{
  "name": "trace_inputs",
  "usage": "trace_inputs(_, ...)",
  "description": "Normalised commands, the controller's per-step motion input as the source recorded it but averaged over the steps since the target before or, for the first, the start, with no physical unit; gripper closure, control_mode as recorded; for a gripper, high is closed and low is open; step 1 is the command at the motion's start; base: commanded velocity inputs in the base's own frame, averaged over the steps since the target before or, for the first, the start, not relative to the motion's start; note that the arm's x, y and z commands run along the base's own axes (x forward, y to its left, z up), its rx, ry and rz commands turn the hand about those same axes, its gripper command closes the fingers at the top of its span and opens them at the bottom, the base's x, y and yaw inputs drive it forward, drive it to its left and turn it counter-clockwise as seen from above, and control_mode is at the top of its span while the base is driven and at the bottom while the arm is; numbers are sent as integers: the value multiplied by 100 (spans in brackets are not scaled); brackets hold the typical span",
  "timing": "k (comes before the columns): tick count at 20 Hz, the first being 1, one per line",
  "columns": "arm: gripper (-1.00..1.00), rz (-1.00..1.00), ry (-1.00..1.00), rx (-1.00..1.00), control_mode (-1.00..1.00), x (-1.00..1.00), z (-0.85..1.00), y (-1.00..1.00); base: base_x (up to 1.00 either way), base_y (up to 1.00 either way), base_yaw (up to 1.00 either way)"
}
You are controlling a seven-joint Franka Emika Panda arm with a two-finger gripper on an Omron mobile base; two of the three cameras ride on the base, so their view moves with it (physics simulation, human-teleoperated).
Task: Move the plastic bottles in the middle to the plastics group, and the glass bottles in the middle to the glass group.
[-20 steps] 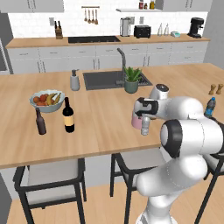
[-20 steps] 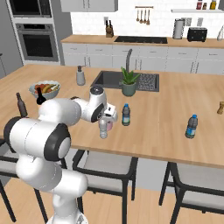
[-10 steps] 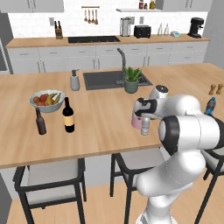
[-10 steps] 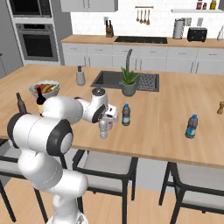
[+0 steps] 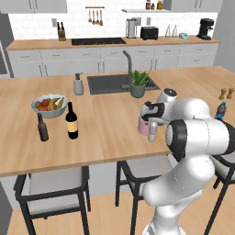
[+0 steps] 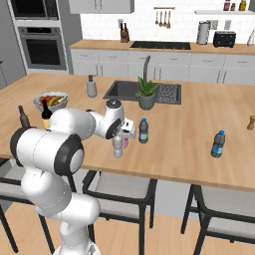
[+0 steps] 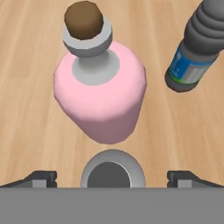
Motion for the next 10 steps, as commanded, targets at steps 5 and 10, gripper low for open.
trace_inputs(5,100,0,0,0,-100,0,-5,0,0,0,0)
trace_inputs(10,100,0,0,0,-100,0,0,0,0,0,0)
